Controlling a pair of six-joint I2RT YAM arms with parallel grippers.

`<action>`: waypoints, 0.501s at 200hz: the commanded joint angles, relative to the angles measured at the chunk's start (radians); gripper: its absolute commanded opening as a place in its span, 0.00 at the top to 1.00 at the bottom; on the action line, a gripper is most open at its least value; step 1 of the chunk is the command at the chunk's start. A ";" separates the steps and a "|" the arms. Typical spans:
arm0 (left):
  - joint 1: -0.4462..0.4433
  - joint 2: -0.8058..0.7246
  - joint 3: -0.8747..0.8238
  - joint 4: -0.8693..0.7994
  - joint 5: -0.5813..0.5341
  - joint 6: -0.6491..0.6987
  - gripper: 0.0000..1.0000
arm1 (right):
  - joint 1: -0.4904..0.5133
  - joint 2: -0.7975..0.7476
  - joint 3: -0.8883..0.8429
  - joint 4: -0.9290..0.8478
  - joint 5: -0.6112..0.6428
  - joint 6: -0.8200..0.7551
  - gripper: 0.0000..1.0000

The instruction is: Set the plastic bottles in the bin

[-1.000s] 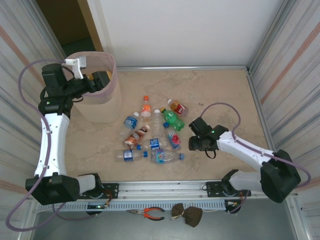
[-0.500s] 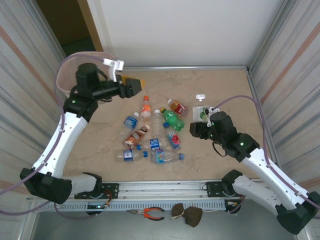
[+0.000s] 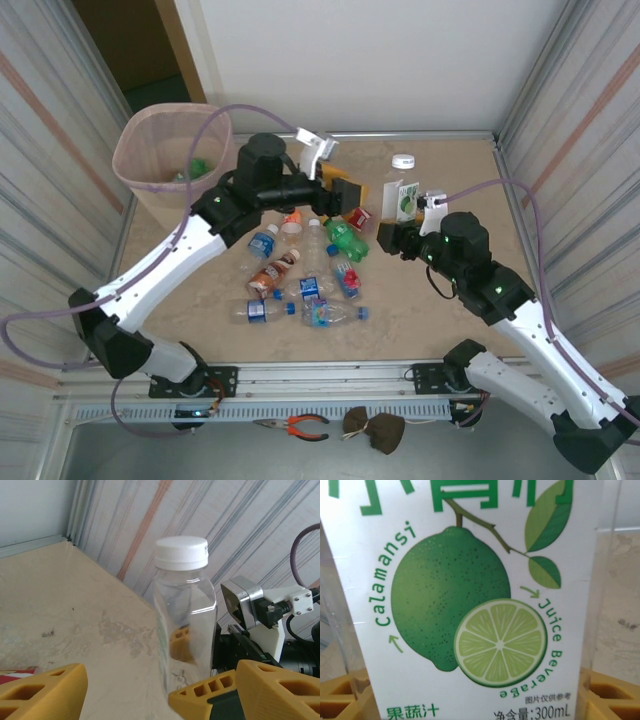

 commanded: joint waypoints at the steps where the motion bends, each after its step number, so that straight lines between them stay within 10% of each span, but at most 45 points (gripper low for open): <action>1: -0.052 0.028 0.056 -0.020 -0.081 0.027 0.22 | -0.005 0.000 0.024 0.076 -0.023 -0.013 0.37; 100: -0.177 0.186 0.165 -0.053 -0.165 -0.001 0.23 | -0.005 -0.006 0.035 0.083 -0.047 0.003 0.39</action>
